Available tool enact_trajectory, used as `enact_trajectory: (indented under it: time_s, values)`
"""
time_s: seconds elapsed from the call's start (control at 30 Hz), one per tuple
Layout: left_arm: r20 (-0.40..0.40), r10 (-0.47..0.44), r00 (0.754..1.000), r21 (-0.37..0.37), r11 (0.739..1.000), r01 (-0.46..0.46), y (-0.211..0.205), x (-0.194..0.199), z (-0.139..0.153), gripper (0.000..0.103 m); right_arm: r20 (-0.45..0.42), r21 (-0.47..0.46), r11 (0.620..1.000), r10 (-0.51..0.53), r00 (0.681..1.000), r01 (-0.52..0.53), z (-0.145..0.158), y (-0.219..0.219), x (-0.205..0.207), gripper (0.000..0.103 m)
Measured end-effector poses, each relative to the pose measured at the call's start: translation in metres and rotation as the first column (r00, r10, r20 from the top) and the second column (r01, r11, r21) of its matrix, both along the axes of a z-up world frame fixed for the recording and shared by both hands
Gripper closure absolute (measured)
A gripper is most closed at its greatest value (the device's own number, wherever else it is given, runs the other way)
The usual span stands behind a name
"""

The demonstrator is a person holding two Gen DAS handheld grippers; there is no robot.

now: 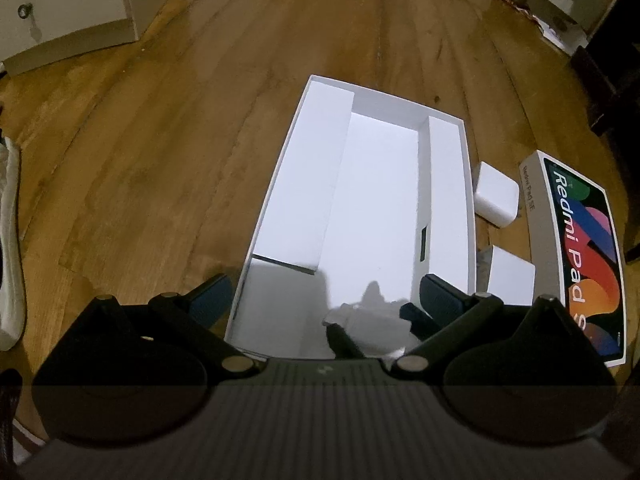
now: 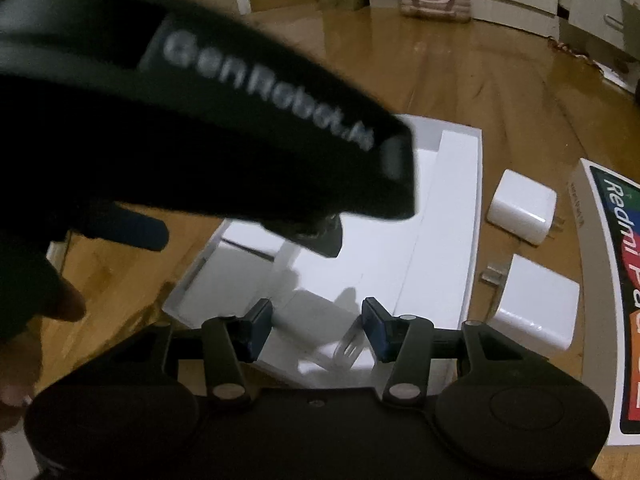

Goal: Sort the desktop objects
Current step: 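Carry the small adapter into a tray compartment and open the right tool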

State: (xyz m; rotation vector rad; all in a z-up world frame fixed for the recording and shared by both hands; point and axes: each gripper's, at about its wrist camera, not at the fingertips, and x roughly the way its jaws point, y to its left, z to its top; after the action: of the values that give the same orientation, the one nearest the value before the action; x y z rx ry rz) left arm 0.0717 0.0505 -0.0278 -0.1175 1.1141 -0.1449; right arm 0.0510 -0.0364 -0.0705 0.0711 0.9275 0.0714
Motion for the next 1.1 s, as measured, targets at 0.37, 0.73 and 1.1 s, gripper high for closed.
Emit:
enact_trajectory:
  time_s: [0.37,0.73,1.1]
  values:
    - [0.009,0.024,1.0,0.047,0.999,-0.024,0.005,-0.001,0.005,0.001,0.009,0.015,0.999,0.036,0.999,-0.037,0.005,-0.019,-0.003,0.037]
    - [0.007,0.032,0.999,0.031,0.999,-0.032,-0.002,-0.002,0.011,0.001,-0.241,-0.016,0.993,-0.115,0.964,0.114,0.055,-0.125,-0.014,0.023]
    - [0.077,-0.075,0.994,-0.07,0.994,0.081,-0.039,-0.009,0.021,0.002,-0.222,0.122,0.93,-0.315,0.923,0.347,0.071,-0.208,-0.013,0.023]
